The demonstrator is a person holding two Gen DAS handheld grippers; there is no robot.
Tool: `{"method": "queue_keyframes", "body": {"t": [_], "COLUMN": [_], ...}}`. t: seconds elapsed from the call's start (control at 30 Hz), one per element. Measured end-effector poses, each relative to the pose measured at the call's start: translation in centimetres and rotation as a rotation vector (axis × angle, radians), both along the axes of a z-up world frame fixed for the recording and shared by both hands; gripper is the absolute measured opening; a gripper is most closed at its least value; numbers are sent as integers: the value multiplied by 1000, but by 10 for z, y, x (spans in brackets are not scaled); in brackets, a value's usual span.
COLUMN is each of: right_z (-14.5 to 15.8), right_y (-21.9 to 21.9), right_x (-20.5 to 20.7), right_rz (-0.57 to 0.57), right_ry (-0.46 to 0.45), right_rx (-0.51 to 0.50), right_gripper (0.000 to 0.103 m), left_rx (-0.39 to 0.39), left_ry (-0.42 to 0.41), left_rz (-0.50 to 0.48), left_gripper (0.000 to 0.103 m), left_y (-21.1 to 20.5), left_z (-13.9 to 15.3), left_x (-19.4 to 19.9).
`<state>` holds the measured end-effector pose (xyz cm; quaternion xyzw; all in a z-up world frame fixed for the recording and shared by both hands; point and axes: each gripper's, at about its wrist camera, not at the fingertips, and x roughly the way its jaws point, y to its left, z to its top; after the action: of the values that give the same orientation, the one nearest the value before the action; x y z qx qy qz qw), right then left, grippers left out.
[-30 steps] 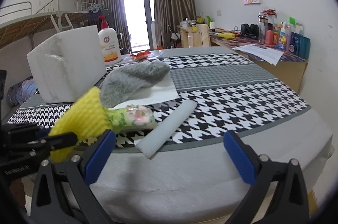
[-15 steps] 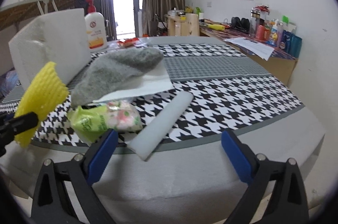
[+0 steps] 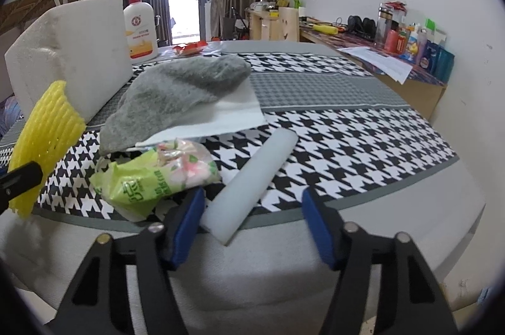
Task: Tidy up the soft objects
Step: 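Lift the yellow net with the left gripper while the right gripper grasps the white foam roller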
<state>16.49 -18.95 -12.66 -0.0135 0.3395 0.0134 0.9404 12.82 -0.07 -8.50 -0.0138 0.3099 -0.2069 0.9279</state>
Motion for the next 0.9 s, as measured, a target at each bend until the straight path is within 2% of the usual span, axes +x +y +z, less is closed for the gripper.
{"method": "queue_keyframes", "body": {"t": [0.2,0.4,0.57,0.7,0.9], "right_z": [4,3,4,4,4], "right_y": [-6,10,16,17,23], "right_x": [-8,0,10,8,4], "right_rz": [3,-10,-99,-144,-184], "right_ry": [8,31,44,39,38], "right_rx": [36,16,6,9,-3], "right_gripper": [50,50,49,34,29], "left_rx": [-4,-11,-18,-23,-34], "left_ry": [0,-8,-21,-29,-46], "left_rz": [3,0,3,-4,-43], "left_gripper": [22,22,22,22,22], "left_y": [4,5,11,17,28], "left_z": [1,3,6,6,8], "left_x": [-2,-6,-10,-13,-18]}}
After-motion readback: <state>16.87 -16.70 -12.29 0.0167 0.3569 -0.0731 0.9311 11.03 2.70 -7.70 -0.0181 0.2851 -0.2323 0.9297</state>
